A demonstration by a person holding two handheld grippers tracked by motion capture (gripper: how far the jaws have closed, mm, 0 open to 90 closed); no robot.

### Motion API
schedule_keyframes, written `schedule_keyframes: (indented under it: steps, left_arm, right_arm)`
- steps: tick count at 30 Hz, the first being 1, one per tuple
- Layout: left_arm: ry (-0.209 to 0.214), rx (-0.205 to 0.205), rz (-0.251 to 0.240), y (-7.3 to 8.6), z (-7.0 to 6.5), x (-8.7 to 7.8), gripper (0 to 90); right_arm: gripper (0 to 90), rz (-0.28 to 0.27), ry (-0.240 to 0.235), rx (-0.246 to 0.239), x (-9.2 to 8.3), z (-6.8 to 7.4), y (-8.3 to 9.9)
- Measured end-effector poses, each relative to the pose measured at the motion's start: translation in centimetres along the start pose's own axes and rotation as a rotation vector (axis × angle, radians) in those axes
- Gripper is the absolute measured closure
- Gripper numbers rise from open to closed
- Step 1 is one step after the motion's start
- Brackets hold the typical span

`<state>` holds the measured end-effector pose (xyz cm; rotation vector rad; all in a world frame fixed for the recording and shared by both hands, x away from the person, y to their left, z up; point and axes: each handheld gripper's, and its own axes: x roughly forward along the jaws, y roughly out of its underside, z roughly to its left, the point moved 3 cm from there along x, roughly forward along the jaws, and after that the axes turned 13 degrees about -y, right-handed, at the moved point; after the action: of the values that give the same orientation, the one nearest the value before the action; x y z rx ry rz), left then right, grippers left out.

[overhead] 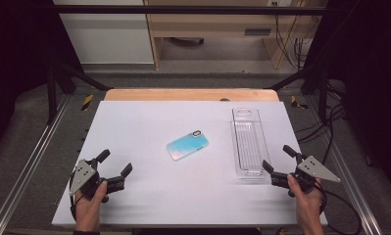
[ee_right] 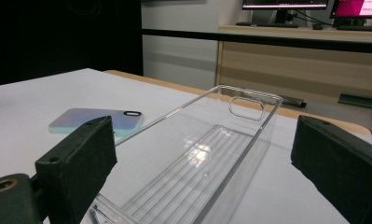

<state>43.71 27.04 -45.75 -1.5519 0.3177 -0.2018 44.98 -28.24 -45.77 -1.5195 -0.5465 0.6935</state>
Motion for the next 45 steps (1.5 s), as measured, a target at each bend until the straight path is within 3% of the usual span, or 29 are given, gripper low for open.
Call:
schedule_keyframes:
  steps: [6, 9, 12, 23, 25, 34, 37, 40, 42, 45]
  left_arm:
    - [0.001, 0.003, 0.072, 0.1, -1.2, 0.1, 2.9]
    - [0.017, 0.032, 0.118, 0.1, -2.3, 0.8, 2.9]
    - [0.027, 0.041, 0.128, 0.2, -2.9, 1.0, 3.0]
    - [-0.001, 0.044, 0.147, -0.3, -2.8, 2.1, 3.5]
    - [0.007, 0.070, 0.163, -0.7, -3.1, 2.8, 3.5]
    - [0.049, 0.106, 0.208, -1.4, -4.4, 5.3, 3.8]
    - [0.060, 0.130, 0.248, -1.4, -5.1, 6.5, 3.8]
    - [0.057, 0.128, 0.281, -1.6, -6.0, 7.5, 4.6]
    - [0.068, 0.124, 0.292, -1.8, -6.5, 8.2, 4.6]
    - [0.085, 0.150, 0.307, -2.0, -7.3, 9.3, 4.7]
  right_arm:
    - [6.7, 0.008, 0.003, 0.007, -0.2, 0.2, 0.1]
    - [6.6, -0.001, 0.012, 0.014, -0.5, 0.0, 0.2]
    - [6.5, -0.005, 0.016, 0.013, -0.5, 0.0, 0.2]
    - [5.9, 0.004, 0.011, 0.005, -0.4, 0.2, 0.3]
    - [5.9, 0.006, 0.011, 0.004, -0.3, 0.2, 0.3]
    - [5.6, 0.015, 0.006, -0.002, -0.3, 0.4, 0.3]
    - [5.3, 0.015, 0.012, -0.006, -0.3, 0.4, 0.3]
    - [5.3, 0.017, 0.007, -0.012, -0.3, 0.5, 0.3]
    - [5.2, 0.018, 0.007, -0.013, -0.2, 0.6, 0.3]
    - [5.2, 0.018, 0.007, -0.010, -0.2, 0.6, 0.3]
